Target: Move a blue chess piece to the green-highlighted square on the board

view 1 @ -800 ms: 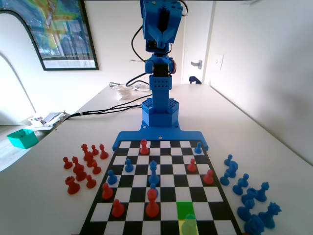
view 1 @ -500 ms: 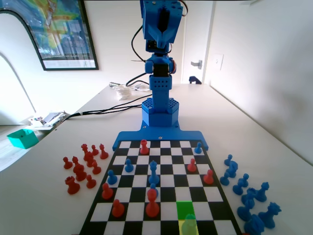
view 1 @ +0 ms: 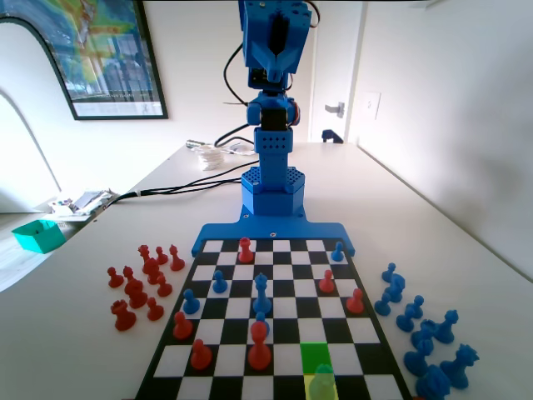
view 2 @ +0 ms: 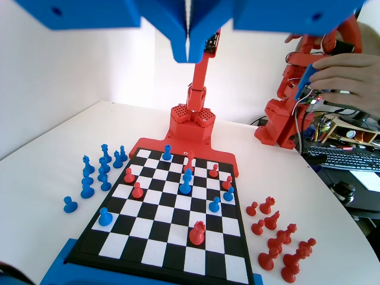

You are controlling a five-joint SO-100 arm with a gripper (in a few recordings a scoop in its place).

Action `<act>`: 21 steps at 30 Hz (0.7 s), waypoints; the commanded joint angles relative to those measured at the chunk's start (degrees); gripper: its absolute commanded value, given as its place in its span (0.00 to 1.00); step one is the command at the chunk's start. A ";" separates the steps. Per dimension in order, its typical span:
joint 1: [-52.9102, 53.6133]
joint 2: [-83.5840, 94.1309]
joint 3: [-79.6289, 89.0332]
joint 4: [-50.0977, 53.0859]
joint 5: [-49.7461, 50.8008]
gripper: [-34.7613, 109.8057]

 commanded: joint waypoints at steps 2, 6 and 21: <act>0.00 0.18 0.09 -0.09 -0.79 0.29; 0.62 0.18 0.09 -0.09 -0.79 0.27; 0.00 -5.62 -0.44 1.14 -1.67 0.25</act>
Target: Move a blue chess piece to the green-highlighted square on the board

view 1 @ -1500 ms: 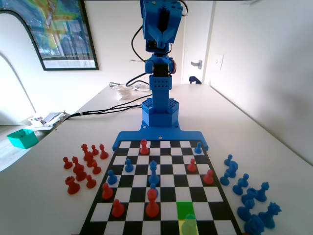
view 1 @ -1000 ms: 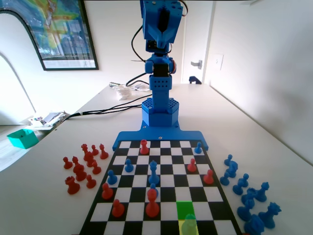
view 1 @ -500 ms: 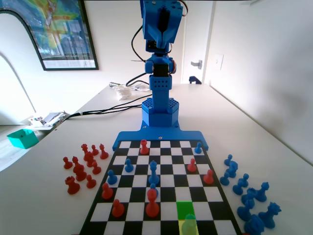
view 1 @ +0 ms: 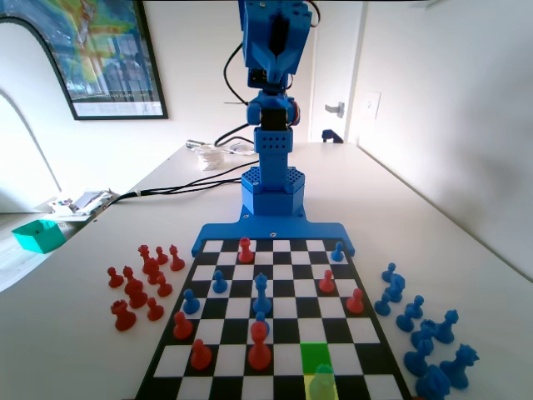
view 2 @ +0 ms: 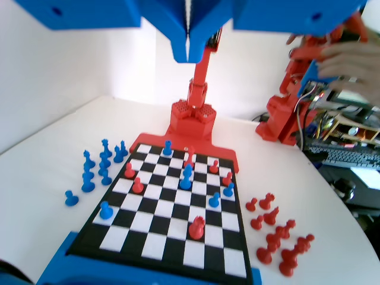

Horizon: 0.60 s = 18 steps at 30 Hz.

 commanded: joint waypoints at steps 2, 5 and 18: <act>-0.09 -5.54 -1.67 1.05 -0.97 0.25; -0.26 -10.11 -5.19 0.88 0.62 0.25; -1.14 -41.04 -20.74 -6.50 10.37 0.25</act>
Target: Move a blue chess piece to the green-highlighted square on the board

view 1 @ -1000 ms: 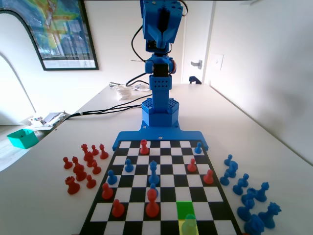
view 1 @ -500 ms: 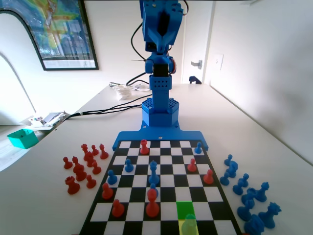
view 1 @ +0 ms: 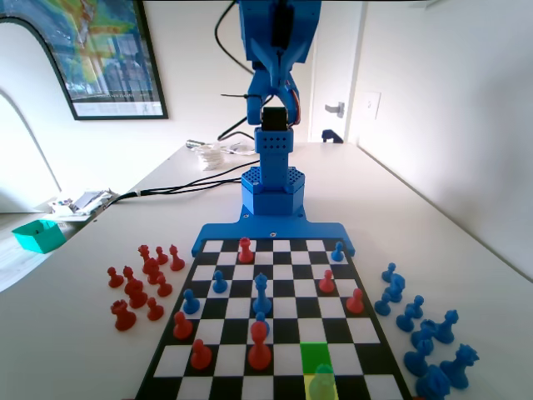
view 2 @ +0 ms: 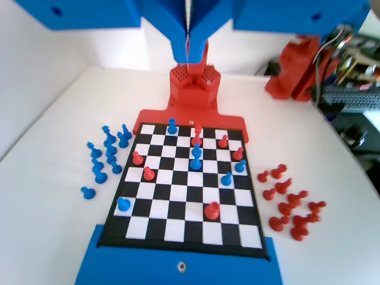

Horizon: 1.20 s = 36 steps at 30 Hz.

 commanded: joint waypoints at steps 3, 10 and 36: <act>0.00 -16.08 -8.44 -4.13 2.64 0.25; -0.88 -32.52 -14.50 -7.29 1.23 0.25; -4.39 -65.13 -29.62 -18.46 0.18 0.34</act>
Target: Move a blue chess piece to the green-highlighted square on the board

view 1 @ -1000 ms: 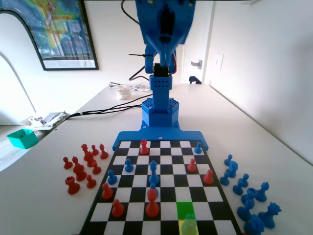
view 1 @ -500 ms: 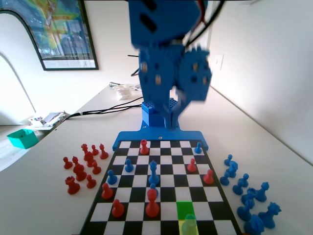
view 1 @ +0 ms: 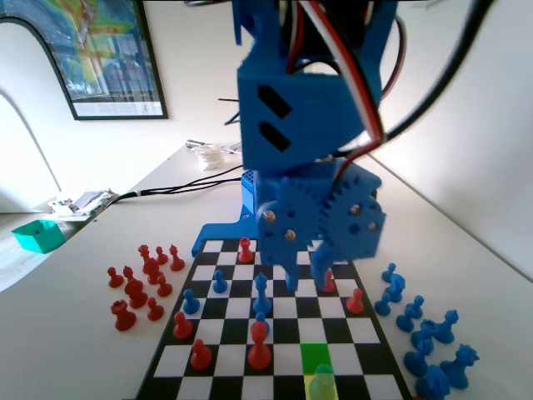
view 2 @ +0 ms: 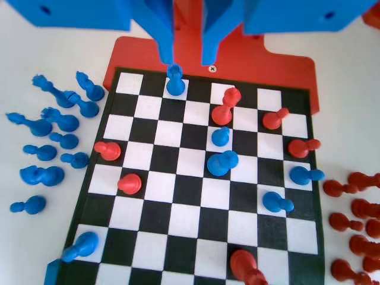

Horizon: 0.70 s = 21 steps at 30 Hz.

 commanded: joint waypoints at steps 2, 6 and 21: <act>-1.23 -1.32 -6.15 -0.44 0.79 0.34; -1.76 -5.10 -9.76 0.00 1.67 0.34; -1.41 -16.79 -19.86 -0.53 2.11 0.35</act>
